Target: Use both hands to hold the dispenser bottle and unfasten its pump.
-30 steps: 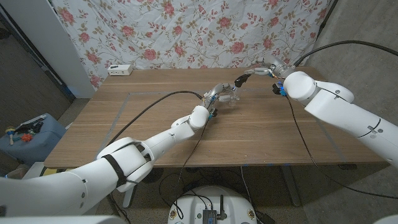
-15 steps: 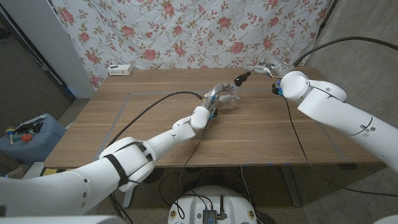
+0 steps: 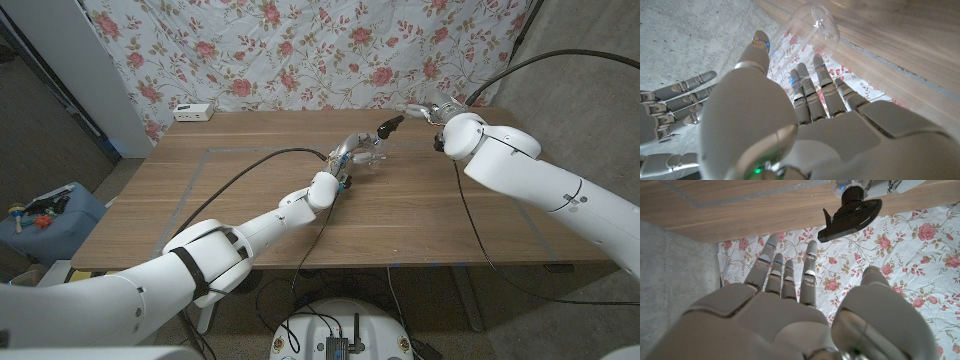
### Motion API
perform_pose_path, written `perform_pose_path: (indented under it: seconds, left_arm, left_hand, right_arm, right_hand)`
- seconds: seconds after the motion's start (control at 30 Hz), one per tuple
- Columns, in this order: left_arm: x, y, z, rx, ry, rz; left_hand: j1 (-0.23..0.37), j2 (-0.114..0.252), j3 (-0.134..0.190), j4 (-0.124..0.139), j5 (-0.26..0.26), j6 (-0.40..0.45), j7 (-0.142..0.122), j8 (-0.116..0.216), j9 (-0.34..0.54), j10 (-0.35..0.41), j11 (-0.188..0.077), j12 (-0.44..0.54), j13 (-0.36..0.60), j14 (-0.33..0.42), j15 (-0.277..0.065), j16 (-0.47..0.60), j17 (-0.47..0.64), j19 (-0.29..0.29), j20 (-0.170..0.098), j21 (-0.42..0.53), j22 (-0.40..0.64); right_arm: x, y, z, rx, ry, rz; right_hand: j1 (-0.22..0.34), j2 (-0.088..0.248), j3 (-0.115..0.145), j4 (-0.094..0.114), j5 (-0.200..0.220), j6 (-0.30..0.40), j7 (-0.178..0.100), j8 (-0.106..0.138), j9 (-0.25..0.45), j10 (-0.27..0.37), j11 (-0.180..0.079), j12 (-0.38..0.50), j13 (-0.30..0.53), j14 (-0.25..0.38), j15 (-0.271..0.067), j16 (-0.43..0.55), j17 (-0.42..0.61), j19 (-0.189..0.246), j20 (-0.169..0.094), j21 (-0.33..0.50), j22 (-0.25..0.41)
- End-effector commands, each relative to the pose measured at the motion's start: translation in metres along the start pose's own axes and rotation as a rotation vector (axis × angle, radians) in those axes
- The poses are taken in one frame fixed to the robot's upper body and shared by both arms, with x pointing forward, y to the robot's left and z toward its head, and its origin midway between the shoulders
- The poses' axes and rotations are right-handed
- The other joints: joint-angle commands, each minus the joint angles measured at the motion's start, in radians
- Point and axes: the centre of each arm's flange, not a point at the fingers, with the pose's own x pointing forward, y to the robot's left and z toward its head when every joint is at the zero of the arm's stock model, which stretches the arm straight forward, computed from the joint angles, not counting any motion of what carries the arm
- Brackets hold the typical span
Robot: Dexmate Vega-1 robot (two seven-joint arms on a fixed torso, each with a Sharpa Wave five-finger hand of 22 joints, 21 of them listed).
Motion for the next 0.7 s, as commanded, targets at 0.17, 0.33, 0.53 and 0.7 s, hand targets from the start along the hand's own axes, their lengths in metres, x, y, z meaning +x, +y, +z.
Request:
perform_pose_path:
  seconds: [0.17,0.33,0.53,0.7]
  left_arm:
    - [0.001,-0.002,0.001,0.001,0.001,-0.002]
    - [0.002,-0.002,0.000,0.000,0.002,-0.005]
    - [0.002,-0.002,0.000,-0.001,0.002,-0.005]
    - [0.002,-0.002,0.000,-0.003,0.001,-0.004]
  left_hand:
    - [-0.068,0.129,0.054,0.047,0.006,0.166,-0.035,0.011,0.002,0.140,-0.109,0.003,0.159,0.053,-0.124,0.006,0.005,0.007,-0.085,0.002,0.001]
    - [-0.068,0.129,0.055,0.048,0.006,0.167,-0.035,0.011,0.003,0.138,-0.108,0.001,0.160,0.054,-0.125,0.005,0.004,0.007,-0.084,0.002,0.001]
    - [-0.069,0.129,0.055,0.049,0.006,0.168,-0.036,0.011,0.003,0.139,-0.107,0.000,0.161,0.053,-0.124,0.004,0.004,0.007,-0.084,0.002,0.001]
    - [-0.069,0.128,0.055,0.049,0.007,0.169,-0.037,0.011,0.003,0.142,-0.104,0.000,0.162,0.053,-0.124,0.003,0.003,0.008,-0.085,0.002,0.001]
  right_arm:
    - [0.008,0.005,0.014,-0.058,0.031,0.046]
    - [0.011,0.006,0.019,-0.073,0.032,0.065]
    - [0.015,0.010,0.026,-0.099,0.040,0.091]
    - [0.019,0.013,0.031,-0.133,0.067,0.107]
  right_hand:
    - [-0.045,-0.002,-0.016,0.013,0.006,0.034,0.006,0.020,0.009,0.011,0.003,-0.002,0.005,0.013,0.007,-0.002,0.003,0.011,0.007,-0.008,0.006]
    - [-0.083,-0.005,-0.028,0.025,0.005,0.055,0.010,0.028,0.014,0.013,0.004,-0.006,0.005,0.016,0.010,-0.005,0.003,0.010,0.013,-0.012,0.006]
    - [-0.111,-0.007,-0.037,0.034,0.004,0.062,0.014,0.031,0.019,0.016,0.004,-0.007,0.005,0.017,0.010,-0.008,0.004,0.008,0.017,-0.015,0.006]
    - [-0.118,-0.007,-0.039,0.033,0.005,0.063,0.015,0.032,0.021,0.017,0.004,-0.009,0.005,0.017,0.009,-0.010,0.002,0.006,0.018,-0.017,0.006]
